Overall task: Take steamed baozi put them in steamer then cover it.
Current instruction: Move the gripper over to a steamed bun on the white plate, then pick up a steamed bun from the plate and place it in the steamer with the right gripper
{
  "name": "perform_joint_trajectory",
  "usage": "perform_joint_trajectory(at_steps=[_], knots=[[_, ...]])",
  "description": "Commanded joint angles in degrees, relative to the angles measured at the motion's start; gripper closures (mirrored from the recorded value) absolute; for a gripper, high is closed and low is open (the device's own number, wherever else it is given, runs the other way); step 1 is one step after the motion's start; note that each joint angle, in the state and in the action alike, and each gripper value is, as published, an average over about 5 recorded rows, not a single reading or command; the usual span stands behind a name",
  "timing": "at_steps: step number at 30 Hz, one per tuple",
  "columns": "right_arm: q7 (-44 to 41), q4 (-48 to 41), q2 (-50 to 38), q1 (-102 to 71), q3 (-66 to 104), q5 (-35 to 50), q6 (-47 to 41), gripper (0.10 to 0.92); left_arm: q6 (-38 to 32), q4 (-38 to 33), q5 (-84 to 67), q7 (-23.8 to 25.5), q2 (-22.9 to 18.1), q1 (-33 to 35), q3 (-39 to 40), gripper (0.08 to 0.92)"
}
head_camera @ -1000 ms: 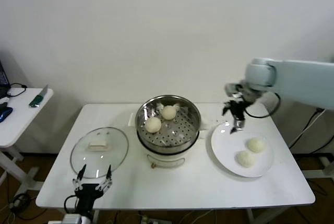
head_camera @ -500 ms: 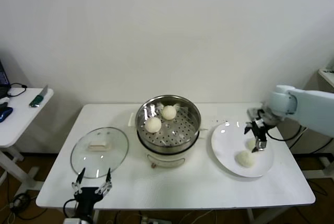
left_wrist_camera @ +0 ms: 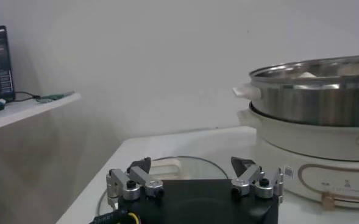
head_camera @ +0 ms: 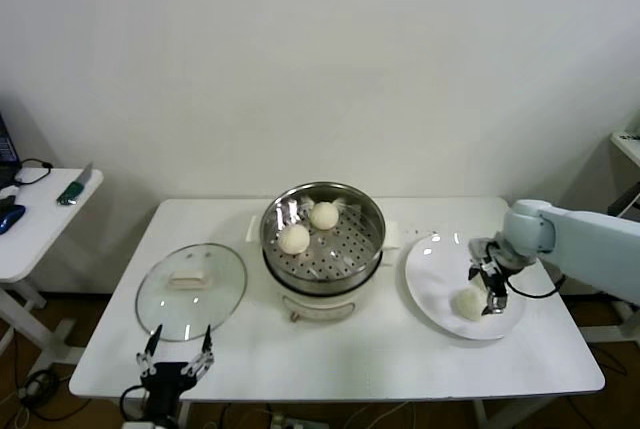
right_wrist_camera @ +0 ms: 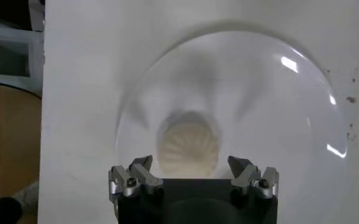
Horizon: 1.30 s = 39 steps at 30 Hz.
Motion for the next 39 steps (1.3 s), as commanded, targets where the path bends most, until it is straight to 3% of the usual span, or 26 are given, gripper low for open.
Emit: perform_joint_trajectory(at_steps=[1,24,32,39], knots=[[0.9,-1.5,-0.1,-5.6,3.9,-2.1,-0.3,0.206,0.0,0.1,0.1,0.0,-0.1,0.0,0.0,0.177],[0.2,-0.9,1.2,-0.5,1.9,-1.4,0.9,0.358,0.1,-0.1,0.2,0.0,-0.1,-0.1,0.0,0.177],[-3.4,3.0,4.1,20.1,-11.6,4.4,8.3,0.355,0.1,-0.6,0.2,0.0,0.2,0.4,-0.4,0.177],[-7.5,6.0,11.5,38.6,-19.2,8.3,20.3,0.357,-0.2,-0.5,-0.1,-0.1,0.7,1.0,-0.9,0.177]])
